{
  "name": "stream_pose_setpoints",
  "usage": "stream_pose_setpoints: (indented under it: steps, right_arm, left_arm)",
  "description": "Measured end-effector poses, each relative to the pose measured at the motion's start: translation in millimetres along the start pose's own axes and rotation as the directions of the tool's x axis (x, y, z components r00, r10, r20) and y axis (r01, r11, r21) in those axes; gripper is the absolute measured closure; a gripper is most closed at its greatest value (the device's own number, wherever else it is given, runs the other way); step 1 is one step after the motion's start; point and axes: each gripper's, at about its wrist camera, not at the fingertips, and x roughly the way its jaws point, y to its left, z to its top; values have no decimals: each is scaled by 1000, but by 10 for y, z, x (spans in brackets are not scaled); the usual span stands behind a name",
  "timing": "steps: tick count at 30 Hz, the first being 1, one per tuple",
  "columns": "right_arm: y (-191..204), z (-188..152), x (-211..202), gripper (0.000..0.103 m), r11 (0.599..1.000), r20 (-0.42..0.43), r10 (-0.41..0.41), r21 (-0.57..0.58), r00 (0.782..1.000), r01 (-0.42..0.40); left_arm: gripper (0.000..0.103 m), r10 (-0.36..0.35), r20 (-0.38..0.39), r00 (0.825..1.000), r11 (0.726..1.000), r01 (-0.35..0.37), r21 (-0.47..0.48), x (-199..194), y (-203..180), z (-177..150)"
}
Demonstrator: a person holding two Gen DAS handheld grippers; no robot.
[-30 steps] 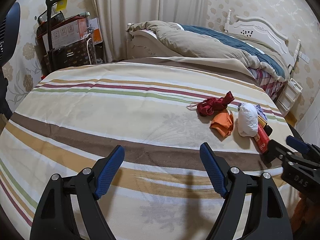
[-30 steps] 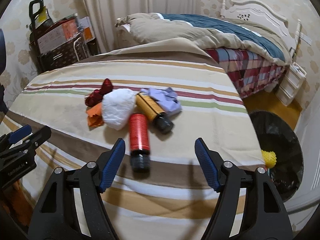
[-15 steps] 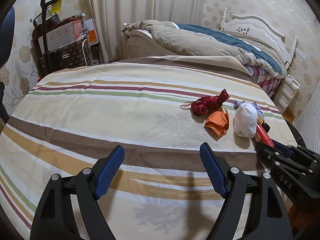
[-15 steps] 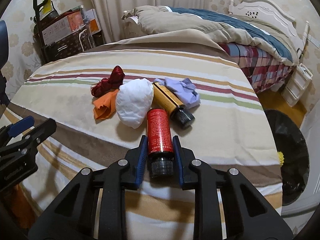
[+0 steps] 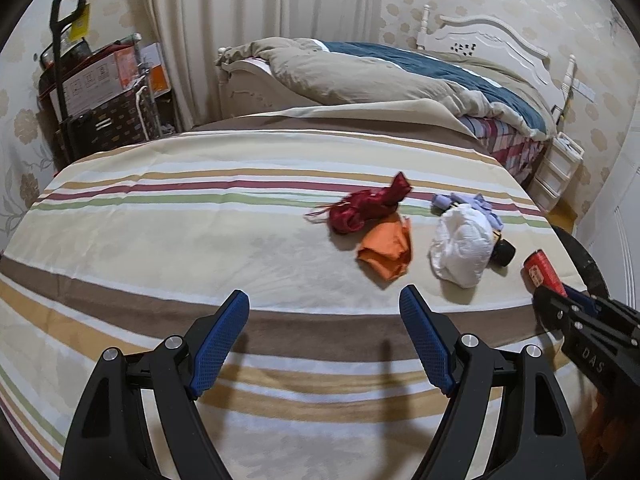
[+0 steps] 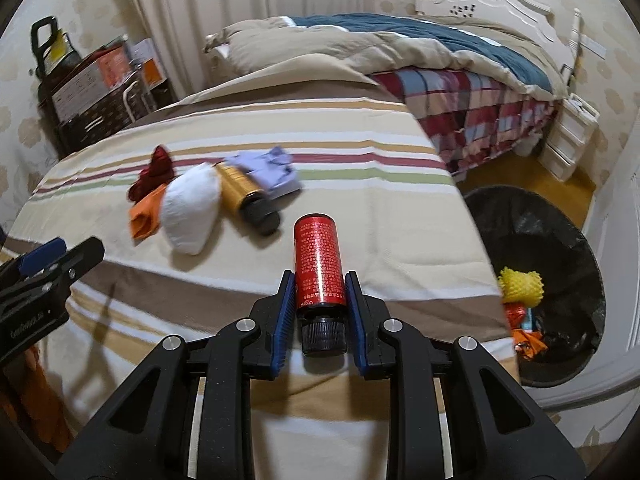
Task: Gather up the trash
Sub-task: 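Lift the red bottle with the right tool while the left tool grasps the orange cloth, then carry the orange cloth in the left tool while the right tool carries the red bottle to the bin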
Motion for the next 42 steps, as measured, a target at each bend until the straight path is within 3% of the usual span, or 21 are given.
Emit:
stream_pose_setpoints:
  steps: [11, 19, 23, 42]
  right_arm:
    - [-176, 146, 129, 78, 1000, -8, -4, 23, 1000, 4]
    - [-193, 214, 194, 78, 1000, -11, 4, 17, 1000, -4]
    - [-188, 219, 202, 78, 1000, -12, 5, 12, 1000, -5]
    - [-197, 74, 15, 79, 999, 17, 12, 32, 1000, -12]
  left_arm:
    - [26, -23, -38, 999, 999, 24, 29, 226, -227, 150]
    - [53, -38, -91, 995, 998, 42, 40, 400, -304, 217]
    - [67, -36, -80, 996, 997, 41, 66, 391, -344, 202]
    - [71, -86, -31, 996, 996, 86, 22, 117, -254, 69]
